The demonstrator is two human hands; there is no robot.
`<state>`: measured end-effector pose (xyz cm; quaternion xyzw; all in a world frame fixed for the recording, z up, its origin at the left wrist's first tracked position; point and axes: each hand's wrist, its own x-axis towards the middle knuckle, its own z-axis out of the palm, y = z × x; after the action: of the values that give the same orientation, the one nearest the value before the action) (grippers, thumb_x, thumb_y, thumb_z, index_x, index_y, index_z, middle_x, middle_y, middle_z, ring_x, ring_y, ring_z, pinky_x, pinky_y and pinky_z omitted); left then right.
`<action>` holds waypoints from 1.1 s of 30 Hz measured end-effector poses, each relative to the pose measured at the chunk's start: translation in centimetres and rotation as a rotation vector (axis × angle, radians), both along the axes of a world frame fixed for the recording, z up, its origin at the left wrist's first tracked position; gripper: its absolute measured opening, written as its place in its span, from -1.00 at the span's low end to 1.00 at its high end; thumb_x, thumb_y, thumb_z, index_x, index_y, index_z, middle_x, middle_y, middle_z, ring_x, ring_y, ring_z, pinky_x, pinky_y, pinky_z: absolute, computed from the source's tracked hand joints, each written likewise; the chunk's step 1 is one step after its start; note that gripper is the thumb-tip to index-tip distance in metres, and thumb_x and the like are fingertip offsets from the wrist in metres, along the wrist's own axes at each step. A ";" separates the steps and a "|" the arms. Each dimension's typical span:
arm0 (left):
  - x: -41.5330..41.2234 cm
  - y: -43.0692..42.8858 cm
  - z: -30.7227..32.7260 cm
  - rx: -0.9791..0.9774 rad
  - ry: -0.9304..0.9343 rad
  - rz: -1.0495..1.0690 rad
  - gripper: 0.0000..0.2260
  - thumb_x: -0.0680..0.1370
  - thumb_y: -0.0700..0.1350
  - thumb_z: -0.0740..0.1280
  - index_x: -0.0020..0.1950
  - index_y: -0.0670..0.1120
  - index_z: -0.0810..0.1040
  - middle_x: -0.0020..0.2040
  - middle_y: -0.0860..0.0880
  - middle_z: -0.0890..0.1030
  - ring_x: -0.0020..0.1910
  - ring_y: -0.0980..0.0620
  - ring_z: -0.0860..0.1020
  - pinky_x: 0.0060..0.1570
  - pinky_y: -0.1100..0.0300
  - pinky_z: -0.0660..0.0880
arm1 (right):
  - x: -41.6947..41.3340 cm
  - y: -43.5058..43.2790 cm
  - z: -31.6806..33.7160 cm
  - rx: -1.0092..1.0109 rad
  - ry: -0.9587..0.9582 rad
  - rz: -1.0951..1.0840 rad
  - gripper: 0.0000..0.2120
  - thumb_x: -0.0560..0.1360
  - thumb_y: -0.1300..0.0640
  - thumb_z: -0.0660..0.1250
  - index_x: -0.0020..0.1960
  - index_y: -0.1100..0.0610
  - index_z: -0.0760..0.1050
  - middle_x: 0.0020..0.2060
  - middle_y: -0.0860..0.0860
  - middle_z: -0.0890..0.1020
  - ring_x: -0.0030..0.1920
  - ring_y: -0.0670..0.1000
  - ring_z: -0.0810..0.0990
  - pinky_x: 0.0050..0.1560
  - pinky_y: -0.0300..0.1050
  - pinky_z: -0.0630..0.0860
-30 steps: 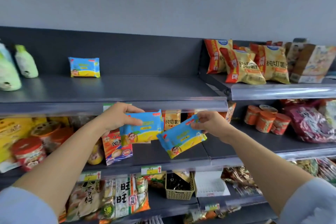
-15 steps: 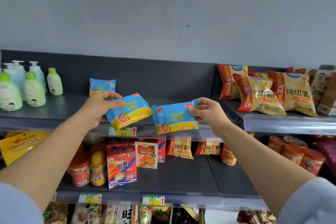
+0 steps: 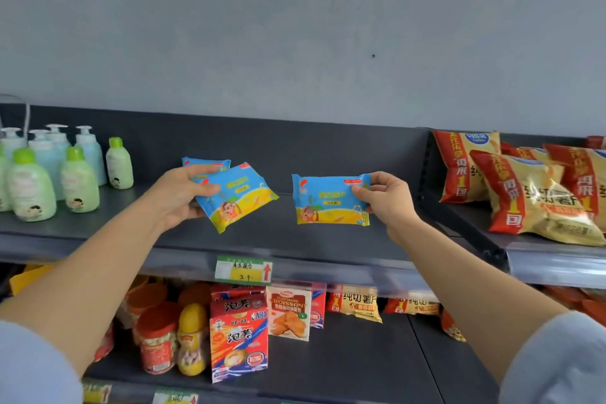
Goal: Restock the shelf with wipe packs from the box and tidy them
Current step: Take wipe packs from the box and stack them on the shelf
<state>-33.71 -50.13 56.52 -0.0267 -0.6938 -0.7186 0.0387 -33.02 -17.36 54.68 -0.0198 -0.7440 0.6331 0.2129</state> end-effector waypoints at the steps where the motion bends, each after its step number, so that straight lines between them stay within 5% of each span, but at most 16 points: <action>1: -0.9 -0.3 0.1 -0.004 0.003 0.012 -0.73 0.51 -0.40 0.30 0.03 -0.05 0.55 -0.03 -0.10 0.60 -0.13 -0.06 0.59 -0.15 0.01 0.52 | -1.0 -0.3 0.1 -0.001 -0.001 -0.006 -0.85 0.47 0.20 0.45 0.01 0.16 0.55 -0.10 0.06 0.70 -0.19 -0.06 0.69 -0.28 -0.20 0.57; 8: -7.2 -2.6 1.0 -0.132 0.018 -0.012 -0.75 0.51 -0.38 0.34 0.10 -0.10 0.58 -0.06 -0.09 0.64 -0.14 -0.01 0.62 -0.29 0.13 0.53 | -8.3 -3.4 0.2 -0.006 -0.035 -0.034 -0.75 0.47 0.19 0.45 0.12 0.17 0.53 -0.07 0.05 0.68 -0.19 -0.07 0.68 -0.32 -0.24 0.53; 17: -12.8 -3.0 0.8 -0.251 0.039 -0.101 -0.77 0.52 -0.36 0.34 0.03 -0.05 0.59 -0.02 -0.07 0.64 -0.07 0.03 0.62 -0.16 0.12 0.56 | -16.2 -7.0 -0.8 0.065 -0.111 -0.067 -0.74 0.46 0.18 0.47 0.12 0.13 0.52 0.01 0.01 0.64 -0.10 -0.01 0.68 -0.08 -0.05 0.63; 27: -17.6 -1.5 -0.4 -0.251 -0.035 -0.094 -0.82 0.46 -0.38 0.39 -0.06 -0.13 0.56 -0.01 -0.12 0.65 0.02 -0.05 0.63 0.03 0.04 0.57 | -22.4 -7.7 -2.1 0.097 -0.199 -0.014 -0.77 0.46 0.18 0.46 0.08 0.12 0.51 -0.01 0.06 0.65 -0.10 0.01 0.68 -0.15 -0.08 0.63; 33: -19.8 -0.9 -0.9 -0.306 -0.051 -0.092 -0.83 0.46 -0.37 0.41 -0.07 -0.12 0.57 -0.01 -0.11 0.66 0.04 -0.04 0.63 0.05 0.04 0.57 | -25.4 -7.7 -2.5 0.137 -0.205 0.015 -0.84 0.46 0.18 0.46 0.01 0.08 0.53 -0.04 0.03 0.65 -0.08 0.01 0.68 -0.02 0.04 0.65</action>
<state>-53.54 -51.00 55.60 -0.0458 -0.7940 -0.6060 -0.0166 -58.46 -25.11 52.15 -0.0644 -0.8034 0.5771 0.1320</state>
